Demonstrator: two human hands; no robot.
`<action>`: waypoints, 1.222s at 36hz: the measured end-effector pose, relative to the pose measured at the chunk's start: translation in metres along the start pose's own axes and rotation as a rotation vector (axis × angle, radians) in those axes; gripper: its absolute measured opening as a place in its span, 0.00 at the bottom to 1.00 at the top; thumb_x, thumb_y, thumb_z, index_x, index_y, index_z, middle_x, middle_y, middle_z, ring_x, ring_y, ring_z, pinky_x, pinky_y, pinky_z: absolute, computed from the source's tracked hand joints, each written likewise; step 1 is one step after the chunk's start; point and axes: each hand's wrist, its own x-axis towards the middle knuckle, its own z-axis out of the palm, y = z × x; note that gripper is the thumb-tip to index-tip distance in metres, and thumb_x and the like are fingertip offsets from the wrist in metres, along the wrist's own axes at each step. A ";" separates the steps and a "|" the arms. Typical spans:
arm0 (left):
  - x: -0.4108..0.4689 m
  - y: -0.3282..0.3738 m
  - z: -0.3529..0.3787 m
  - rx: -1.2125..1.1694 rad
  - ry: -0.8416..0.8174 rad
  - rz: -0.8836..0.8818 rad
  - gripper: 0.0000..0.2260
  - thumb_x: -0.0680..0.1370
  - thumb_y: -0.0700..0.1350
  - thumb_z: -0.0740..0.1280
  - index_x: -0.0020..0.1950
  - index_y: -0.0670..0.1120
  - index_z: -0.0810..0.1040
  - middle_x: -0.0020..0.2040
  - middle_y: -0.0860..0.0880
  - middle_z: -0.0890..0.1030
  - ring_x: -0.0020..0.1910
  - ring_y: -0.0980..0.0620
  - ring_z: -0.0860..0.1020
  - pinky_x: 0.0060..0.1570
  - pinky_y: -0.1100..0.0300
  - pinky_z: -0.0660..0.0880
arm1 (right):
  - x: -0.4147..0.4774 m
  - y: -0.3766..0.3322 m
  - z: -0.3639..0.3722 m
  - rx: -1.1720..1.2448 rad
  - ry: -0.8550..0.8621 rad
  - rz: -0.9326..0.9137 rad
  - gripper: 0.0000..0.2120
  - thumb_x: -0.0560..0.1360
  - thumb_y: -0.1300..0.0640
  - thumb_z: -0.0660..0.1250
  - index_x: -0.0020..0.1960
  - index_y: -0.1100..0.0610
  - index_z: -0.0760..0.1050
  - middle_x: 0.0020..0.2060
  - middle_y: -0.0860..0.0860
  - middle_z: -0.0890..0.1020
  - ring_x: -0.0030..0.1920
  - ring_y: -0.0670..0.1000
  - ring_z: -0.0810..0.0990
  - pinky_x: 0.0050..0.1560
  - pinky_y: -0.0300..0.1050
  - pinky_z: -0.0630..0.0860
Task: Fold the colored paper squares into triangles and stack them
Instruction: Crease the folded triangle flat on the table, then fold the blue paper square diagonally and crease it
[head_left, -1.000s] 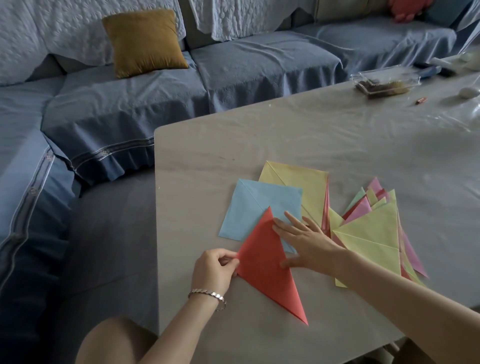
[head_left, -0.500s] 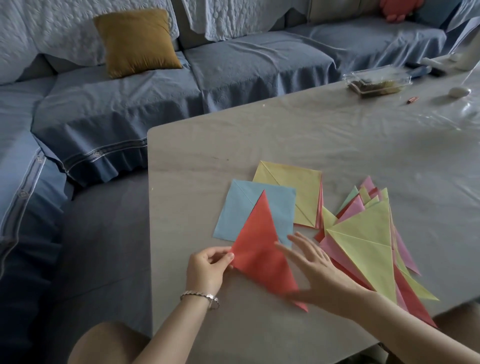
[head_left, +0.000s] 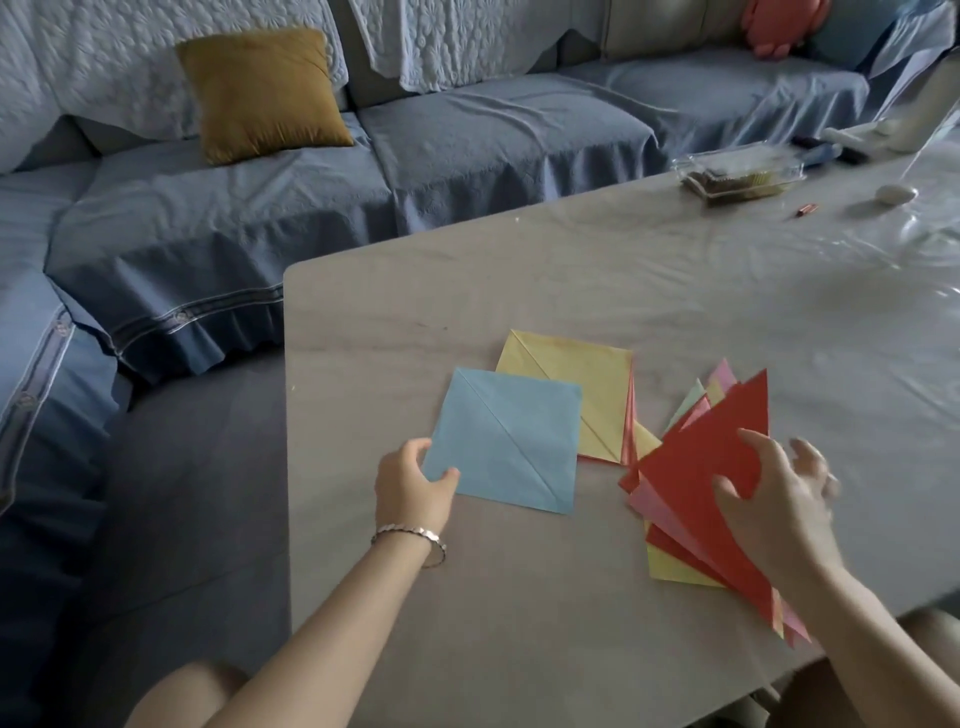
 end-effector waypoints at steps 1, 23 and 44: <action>0.004 0.000 0.000 0.036 0.001 -0.039 0.22 0.71 0.44 0.70 0.64 0.45 0.71 0.62 0.44 0.71 0.61 0.46 0.71 0.56 0.57 0.70 | -0.001 -0.001 0.002 -0.041 -0.017 0.007 0.23 0.73 0.60 0.65 0.67 0.50 0.68 0.72 0.57 0.56 0.71 0.55 0.52 0.68 0.59 0.59; 0.023 0.030 0.003 -0.082 -0.111 -0.226 0.09 0.69 0.42 0.71 0.41 0.47 0.71 0.41 0.49 0.75 0.41 0.46 0.72 0.36 0.62 0.66 | -0.029 -0.044 0.082 -0.395 -0.467 -0.721 0.27 0.75 0.42 0.62 0.70 0.49 0.63 0.73 0.45 0.58 0.74 0.46 0.54 0.69 0.39 0.52; -0.001 -0.016 -0.038 -0.080 -0.117 -0.013 0.07 0.72 0.42 0.64 0.37 0.40 0.74 0.33 0.45 0.67 0.33 0.51 0.64 0.35 0.60 0.60 | -0.021 -0.026 0.075 0.040 -0.439 -0.968 0.16 0.76 0.42 0.57 0.47 0.48 0.80 0.54 0.45 0.80 0.53 0.45 0.77 0.54 0.44 0.75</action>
